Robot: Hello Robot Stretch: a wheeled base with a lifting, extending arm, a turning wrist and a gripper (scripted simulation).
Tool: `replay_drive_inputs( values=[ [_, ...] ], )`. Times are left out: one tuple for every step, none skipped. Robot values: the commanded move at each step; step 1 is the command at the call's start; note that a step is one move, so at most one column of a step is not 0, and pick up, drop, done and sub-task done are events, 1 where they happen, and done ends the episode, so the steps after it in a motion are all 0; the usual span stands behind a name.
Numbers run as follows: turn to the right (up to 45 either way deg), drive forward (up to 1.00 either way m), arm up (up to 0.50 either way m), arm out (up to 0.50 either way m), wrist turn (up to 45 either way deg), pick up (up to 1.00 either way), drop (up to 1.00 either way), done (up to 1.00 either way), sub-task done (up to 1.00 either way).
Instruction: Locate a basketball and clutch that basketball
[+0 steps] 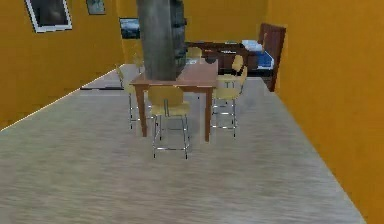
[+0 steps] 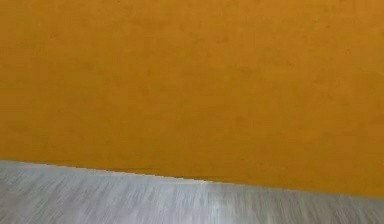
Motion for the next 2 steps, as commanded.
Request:
replay_drive_inputs(
  values=[
    [-33.0,0.00,0.00,0.00,0.0,0.00,0.00,0.00,0.00],
    [0.0,1.00,0.00,0.00,0.0,0.00,0.00,0.00,0.00]
  ],
)
